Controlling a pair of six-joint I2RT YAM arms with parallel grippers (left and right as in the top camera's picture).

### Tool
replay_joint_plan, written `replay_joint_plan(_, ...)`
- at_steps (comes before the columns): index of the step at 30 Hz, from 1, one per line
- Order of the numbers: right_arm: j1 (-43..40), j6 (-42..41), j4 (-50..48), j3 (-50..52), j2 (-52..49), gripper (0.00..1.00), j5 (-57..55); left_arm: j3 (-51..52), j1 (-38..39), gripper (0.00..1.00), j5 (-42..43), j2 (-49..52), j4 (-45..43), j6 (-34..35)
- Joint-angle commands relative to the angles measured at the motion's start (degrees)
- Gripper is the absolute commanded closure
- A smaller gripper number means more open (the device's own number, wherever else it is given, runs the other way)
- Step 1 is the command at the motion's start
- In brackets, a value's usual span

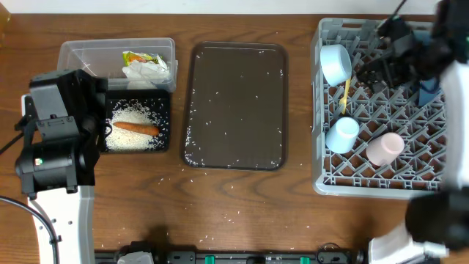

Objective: Sort waste into correct bins and load items into the dishwasher rack
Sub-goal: 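Place the yellow spoon into the dish rack with right gripper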

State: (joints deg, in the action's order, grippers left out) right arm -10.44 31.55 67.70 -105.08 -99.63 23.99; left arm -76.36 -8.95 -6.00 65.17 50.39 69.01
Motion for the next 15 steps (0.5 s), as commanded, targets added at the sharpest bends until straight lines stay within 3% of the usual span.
replay_joint_plan(1, 0.02, -7.67, 1.90, -1.75, 10.32, 0.01, 3.93, -0.09, -0.24, 0.01, -0.48, 0.20, 0.17, 0.20)
replay_joint_plan(6, 0.02, -23.45, 5.31, -1.75, 20.74, 0.01, 3.87, -0.09, -0.24, 0.01, -0.48, 0.20, 0.17, 0.22)
replay_joint_plan(10, 0.00, -24.22, 5.73, -1.75, 27.32, 0.01, 3.85, -0.09, -0.24, 0.01, -0.48, 0.20, 0.17, 0.22)
replay_joint_plan(15, 0.00, -23.69, 12.52, -1.73, 34.27, 0.01, -6.80, -0.09, -0.24, 0.01, -0.48, 0.20, 0.17, 0.22)
